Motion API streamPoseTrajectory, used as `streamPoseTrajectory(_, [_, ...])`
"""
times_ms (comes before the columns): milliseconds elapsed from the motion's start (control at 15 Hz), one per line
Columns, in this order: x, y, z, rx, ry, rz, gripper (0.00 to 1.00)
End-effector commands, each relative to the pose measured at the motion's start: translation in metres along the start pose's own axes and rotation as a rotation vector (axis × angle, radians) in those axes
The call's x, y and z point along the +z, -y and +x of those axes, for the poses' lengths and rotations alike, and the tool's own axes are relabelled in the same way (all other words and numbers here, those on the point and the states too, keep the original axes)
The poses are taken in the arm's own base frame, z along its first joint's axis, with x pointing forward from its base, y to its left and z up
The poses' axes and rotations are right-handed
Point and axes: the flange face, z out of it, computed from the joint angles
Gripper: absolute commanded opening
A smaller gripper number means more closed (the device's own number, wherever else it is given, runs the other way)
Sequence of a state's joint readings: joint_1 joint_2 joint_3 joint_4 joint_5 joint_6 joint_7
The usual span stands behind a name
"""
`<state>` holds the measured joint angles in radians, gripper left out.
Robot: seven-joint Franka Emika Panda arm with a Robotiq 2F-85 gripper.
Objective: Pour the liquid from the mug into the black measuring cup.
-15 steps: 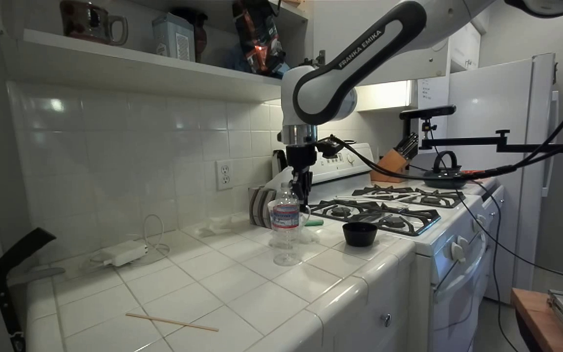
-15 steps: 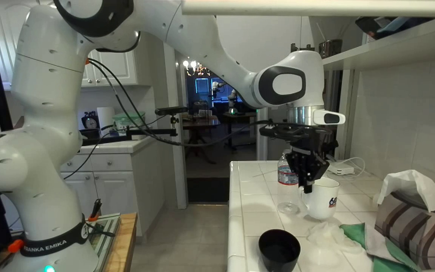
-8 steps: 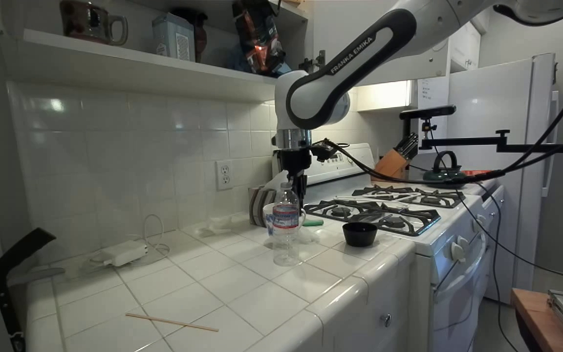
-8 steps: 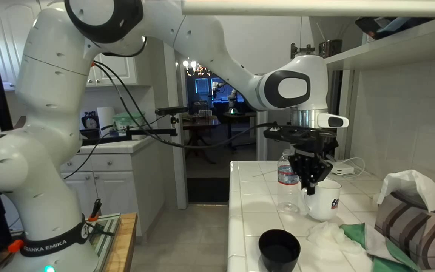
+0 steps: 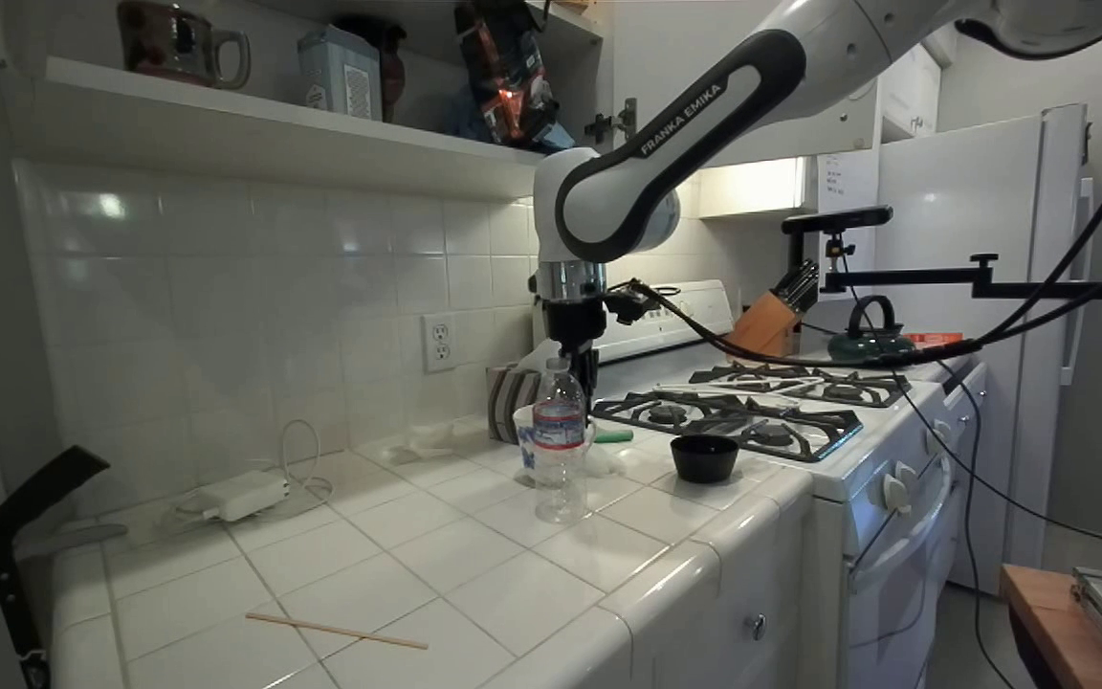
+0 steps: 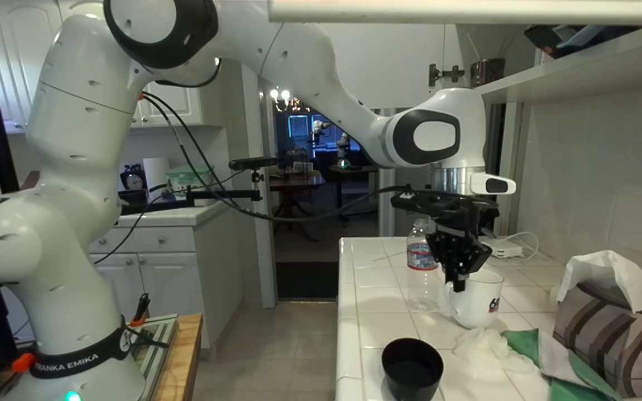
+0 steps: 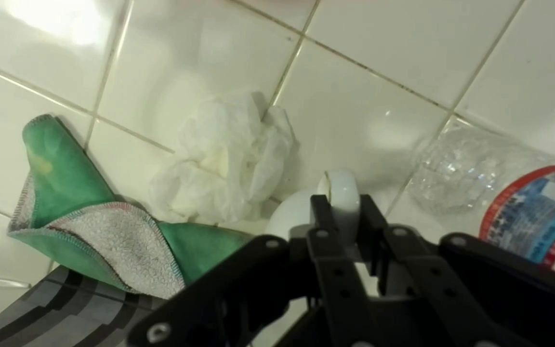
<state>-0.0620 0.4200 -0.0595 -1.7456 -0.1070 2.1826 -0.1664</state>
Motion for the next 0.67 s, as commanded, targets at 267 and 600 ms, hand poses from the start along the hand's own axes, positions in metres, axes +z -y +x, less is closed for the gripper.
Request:
streamPoseTrajectory(267, [-0.0030, -0.0033, 0.0071, -0.014, 0.011, -0.007, 0.04])
streamPoseTrajectory(600, [-0.0016, -0.0077, 0.0076, 0.010, -0.007, -0.012, 0.04])
